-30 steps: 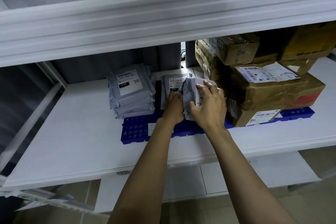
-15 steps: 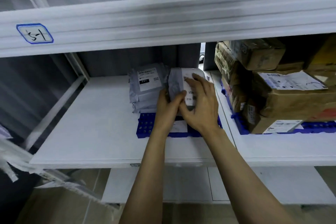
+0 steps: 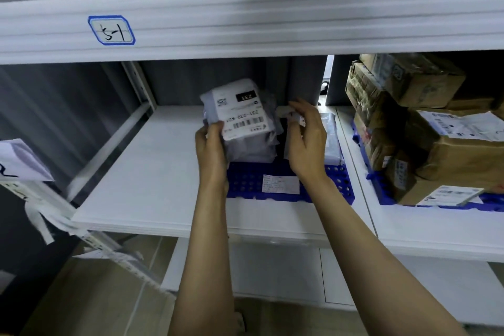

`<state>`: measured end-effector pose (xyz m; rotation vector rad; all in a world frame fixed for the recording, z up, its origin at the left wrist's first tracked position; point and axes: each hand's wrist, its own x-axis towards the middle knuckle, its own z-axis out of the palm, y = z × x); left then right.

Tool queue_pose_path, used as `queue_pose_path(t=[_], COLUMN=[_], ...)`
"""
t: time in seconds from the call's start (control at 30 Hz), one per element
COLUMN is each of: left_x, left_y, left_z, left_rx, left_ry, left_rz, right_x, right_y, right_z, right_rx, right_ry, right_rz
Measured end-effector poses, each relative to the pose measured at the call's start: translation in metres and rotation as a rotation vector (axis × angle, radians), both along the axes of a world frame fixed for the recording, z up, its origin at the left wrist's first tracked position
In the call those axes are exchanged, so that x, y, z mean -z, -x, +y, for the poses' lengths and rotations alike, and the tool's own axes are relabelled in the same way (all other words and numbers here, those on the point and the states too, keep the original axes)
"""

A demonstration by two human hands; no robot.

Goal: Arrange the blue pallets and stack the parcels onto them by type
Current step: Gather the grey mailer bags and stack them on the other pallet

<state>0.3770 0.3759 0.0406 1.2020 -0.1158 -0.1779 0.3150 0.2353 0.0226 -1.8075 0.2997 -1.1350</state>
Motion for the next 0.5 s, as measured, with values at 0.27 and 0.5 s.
queue_pose_path(t=[0.27, 0.5], left_x=[0.019, 0.027], left_y=[-0.022, -0.027], left_z=[0.011, 0.003], left_rx=[0.026, 0.153], left_ry=[0.093, 0.058], left_rz=[0.044, 0.072], right_x=[0.001, 0.0], right_y=[-0.028, -0.042], right_z=[-0.008, -0.005], right_rx=[0.013, 0.021], right_ry=[-0.175, -0.173], right_rz=[0.429, 0.496])
